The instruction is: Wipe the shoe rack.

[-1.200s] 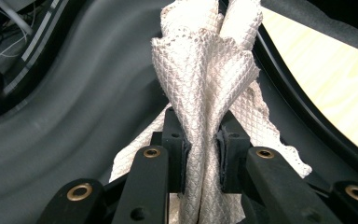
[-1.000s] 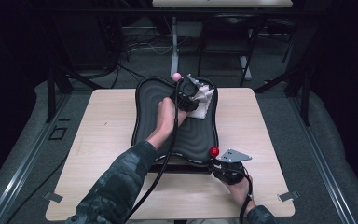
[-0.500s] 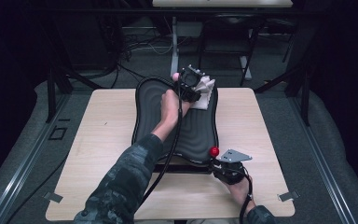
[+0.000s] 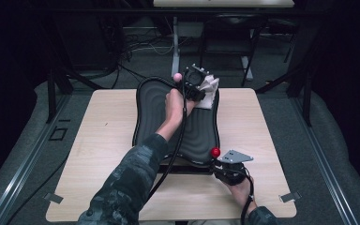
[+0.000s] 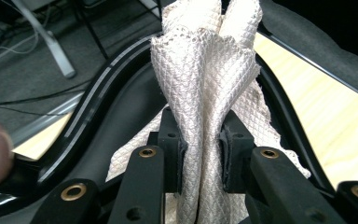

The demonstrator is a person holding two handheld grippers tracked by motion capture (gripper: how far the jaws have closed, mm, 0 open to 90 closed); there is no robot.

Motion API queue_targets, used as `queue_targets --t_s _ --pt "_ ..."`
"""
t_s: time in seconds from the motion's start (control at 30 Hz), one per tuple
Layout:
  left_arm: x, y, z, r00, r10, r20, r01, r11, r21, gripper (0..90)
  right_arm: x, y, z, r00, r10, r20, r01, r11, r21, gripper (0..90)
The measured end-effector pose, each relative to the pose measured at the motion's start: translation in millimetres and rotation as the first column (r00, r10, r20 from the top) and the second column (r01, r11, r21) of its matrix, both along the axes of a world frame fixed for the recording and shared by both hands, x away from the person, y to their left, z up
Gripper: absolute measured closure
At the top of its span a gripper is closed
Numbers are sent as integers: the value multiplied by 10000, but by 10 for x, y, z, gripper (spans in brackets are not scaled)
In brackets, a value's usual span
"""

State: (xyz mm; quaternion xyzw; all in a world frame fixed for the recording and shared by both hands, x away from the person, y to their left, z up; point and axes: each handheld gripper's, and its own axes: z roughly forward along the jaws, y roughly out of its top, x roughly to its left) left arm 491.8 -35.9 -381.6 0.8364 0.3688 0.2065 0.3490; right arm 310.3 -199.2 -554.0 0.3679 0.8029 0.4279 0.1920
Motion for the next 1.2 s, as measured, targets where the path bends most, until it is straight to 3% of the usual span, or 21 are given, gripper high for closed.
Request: queue_targets --t_s 0.43,1.2 --pt "-161 -31 -83 9987 -494 -94 496 9986 204 748 2 4 0 10000 -3 -27 3 10000 45 745" --pt "-615 115 -347 9909 -1300 -336 1312 9907 371 752 9 18 -8 10000 -19 -24 19 10000 82 744"
